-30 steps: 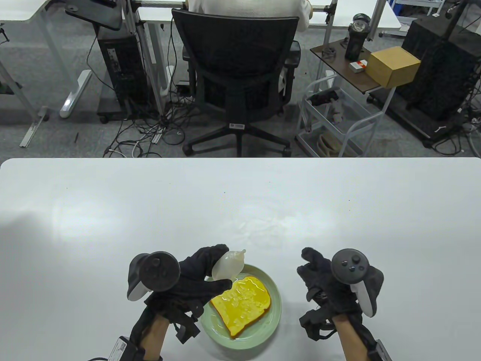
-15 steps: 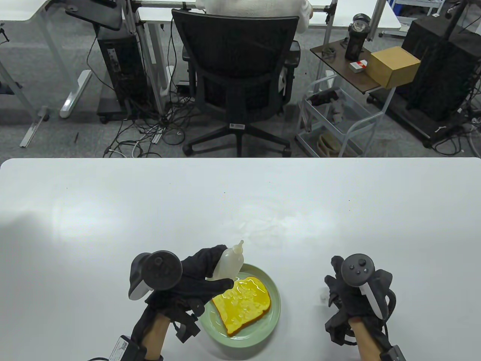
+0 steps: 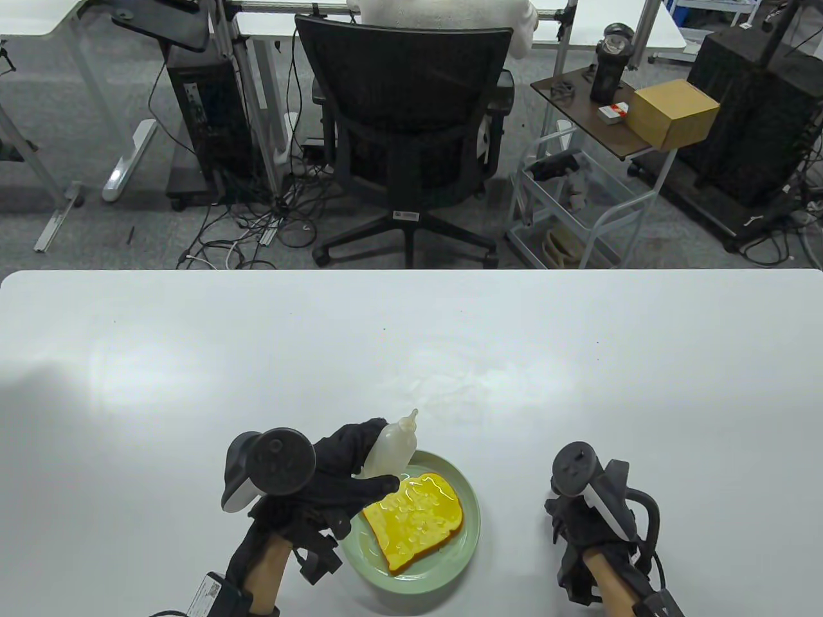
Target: Squeeze honey bottle to draw zigzag on toast
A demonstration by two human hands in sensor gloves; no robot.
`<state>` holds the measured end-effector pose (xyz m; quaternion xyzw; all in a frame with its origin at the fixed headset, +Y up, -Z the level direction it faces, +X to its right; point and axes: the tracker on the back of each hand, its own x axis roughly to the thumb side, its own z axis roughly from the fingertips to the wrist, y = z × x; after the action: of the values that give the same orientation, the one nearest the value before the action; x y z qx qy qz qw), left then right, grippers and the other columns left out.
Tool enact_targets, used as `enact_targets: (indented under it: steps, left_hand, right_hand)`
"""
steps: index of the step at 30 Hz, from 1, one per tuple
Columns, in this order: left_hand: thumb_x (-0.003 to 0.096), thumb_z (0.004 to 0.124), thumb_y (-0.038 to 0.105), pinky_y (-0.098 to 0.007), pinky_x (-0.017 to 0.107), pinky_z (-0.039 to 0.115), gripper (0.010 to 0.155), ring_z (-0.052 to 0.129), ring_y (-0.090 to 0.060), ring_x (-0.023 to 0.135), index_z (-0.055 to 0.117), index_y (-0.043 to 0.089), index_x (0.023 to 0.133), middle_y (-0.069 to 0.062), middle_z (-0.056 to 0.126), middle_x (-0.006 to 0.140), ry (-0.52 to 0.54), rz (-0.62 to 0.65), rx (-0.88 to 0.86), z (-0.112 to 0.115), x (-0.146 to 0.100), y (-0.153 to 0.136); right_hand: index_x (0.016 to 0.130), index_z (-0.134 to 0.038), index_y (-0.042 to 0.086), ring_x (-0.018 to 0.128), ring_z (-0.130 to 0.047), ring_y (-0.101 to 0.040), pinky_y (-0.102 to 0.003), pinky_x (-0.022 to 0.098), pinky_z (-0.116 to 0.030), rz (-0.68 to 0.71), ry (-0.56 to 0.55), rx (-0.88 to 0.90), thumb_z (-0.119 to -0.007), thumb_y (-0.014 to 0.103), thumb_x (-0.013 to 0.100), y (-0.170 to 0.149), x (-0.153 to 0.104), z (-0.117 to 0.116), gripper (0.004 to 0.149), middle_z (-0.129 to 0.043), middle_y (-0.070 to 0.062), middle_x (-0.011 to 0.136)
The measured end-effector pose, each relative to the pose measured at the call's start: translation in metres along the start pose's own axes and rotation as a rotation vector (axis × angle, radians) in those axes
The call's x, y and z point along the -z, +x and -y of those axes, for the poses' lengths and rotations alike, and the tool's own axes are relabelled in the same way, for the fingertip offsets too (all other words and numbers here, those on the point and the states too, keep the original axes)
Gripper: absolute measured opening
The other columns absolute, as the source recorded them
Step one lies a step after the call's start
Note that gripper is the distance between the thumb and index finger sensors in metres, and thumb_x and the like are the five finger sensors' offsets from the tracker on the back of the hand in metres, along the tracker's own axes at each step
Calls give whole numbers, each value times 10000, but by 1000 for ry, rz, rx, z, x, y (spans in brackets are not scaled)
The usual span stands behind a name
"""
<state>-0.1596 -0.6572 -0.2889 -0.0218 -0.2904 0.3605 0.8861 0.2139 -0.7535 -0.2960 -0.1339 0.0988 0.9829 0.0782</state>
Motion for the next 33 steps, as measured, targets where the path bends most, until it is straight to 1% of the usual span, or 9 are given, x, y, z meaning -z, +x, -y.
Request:
enact_targets:
  steps: [4,8,12,16,18,21,25,29,33]
  left_hand:
    - [428,931,517,-457,593,891,805,973,-272,770,630,124,1063,-135,753,966,-2,-2,0,0,0,0]
    - [430,930,515,-459,596,887,808,969,-275,774,624,124,1067,-135,747,971,-8,-4,11,1,1,0]
    - [438,923,504,-463,603,879,804,958,-281,786,607,132,1077,-132,728,990,-10,-4,23,1,1,2]
    - [439,925,494,-467,610,872,804,950,-285,795,598,140,1083,-127,716,1004,-33,-17,59,6,3,2]
    - [439,925,491,-465,611,872,803,947,-285,798,596,142,1084,-125,714,1008,-34,-23,93,7,4,2]
    - [440,926,487,-464,614,871,800,944,-284,802,596,145,1083,-125,711,1011,-40,-29,114,10,6,2]
    - [438,927,484,-469,617,866,802,940,-288,808,595,144,1084,-124,709,1014,-49,-38,149,12,6,2]
    - [437,929,480,-474,624,860,802,934,-291,815,593,147,1086,-122,704,1019,-63,-50,210,15,7,3]
    - [437,930,475,-478,631,853,801,928,-291,823,592,150,1086,-120,702,1021,-75,-61,260,18,8,3]
  right_hand:
    - [833,-910,180,552,-994,-310,-325,286,-881,19,-40,-57,-924,252,398,6,-2,-2,441,-1017,-115,716]
    - [828,-908,164,546,-996,-307,-320,282,-881,28,-72,-20,-912,243,401,8,-3,3,434,-1019,-112,709]
    - [829,-905,170,543,-998,-302,-314,281,-884,134,-142,191,-908,248,402,17,-18,32,433,-1023,-107,705]
    - [834,-895,180,553,-999,-296,-309,290,-889,379,-300,477,-903,248,401,40,-50,79,438,-1018,-98,714]
    - [835,-892,184,558,-999,-292,-306,293,-891,472,-334,659,-902,248,400,48,-64,97,440,-1015,-94,719]
    - [835,-894,176,557,-998,-300,-313,291,-889,574,-378,878,-906,237,398,61,-82,115,442,-1015,-105,719]
    - [839,-889,188,566,-998,-291,-306,297,-892,632,-415,861,-903,239,399,77,-90,121,444,-1013,-94,729]
    - [842,-889,190,570,-999,-290,-307,300,-893,656,-438,764,-903,235,398,92,-88,112,446,-1013,-94,735]
    - [843,-888,191,573,-998,-290,-309,302,-892,659,-446,705,-903,234,398,98,-87,107,447,-1012,-91,737]
